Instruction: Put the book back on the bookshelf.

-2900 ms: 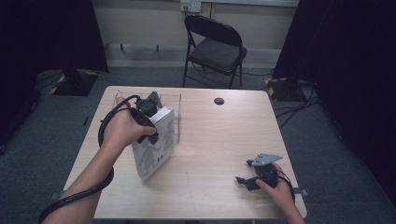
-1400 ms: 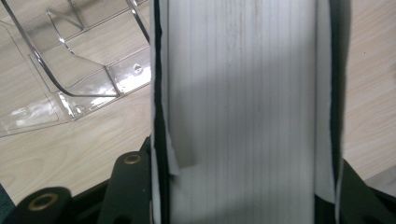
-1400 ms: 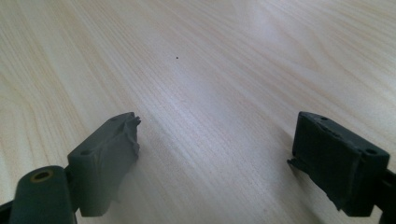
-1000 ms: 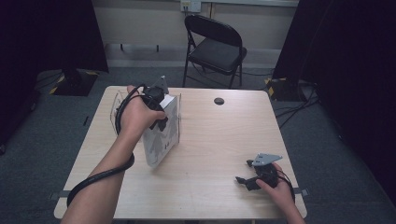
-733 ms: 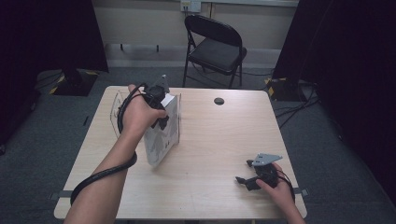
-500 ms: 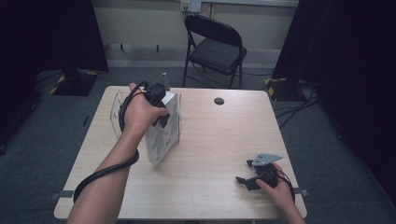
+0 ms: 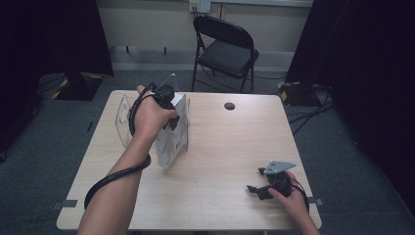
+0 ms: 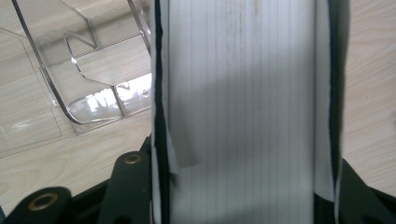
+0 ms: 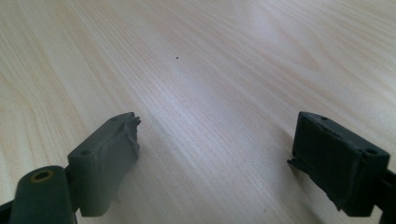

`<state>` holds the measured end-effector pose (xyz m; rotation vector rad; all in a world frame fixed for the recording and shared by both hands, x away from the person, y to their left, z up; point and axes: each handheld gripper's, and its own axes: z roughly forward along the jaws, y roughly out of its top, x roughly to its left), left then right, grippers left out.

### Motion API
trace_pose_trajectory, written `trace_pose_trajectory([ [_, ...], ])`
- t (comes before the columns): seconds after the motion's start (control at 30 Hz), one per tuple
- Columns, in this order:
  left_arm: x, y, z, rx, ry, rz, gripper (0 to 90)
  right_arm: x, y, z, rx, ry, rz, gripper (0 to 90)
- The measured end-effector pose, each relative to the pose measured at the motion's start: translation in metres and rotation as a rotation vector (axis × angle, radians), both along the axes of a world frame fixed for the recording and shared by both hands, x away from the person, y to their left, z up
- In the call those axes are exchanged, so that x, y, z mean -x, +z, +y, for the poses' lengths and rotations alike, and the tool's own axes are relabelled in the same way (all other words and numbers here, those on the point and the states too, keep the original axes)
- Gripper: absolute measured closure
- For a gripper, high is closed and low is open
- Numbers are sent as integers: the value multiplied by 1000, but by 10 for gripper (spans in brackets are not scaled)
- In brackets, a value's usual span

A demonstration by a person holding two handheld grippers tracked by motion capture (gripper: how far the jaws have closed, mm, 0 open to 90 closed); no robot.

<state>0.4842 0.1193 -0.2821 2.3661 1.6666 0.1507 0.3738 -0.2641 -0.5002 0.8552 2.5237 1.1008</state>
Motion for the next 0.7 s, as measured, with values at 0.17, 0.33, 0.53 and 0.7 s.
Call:
trace_pose_trajectory([
  [0.17,-3,-1,1,-1,18,-8,528,0,0,0,0,0,-1,133],
  [0.33,-6,-1,1,2,24,-8,528,0,0,0,0,0,0,133],
  [0.53,-11,-3,0,-6,37,-11,528,0,0,0,0,0,-1,133],
  [0.7,-15,-2,-1,-1,42,-14,528,0,0,0,0,0,-1,133],
])
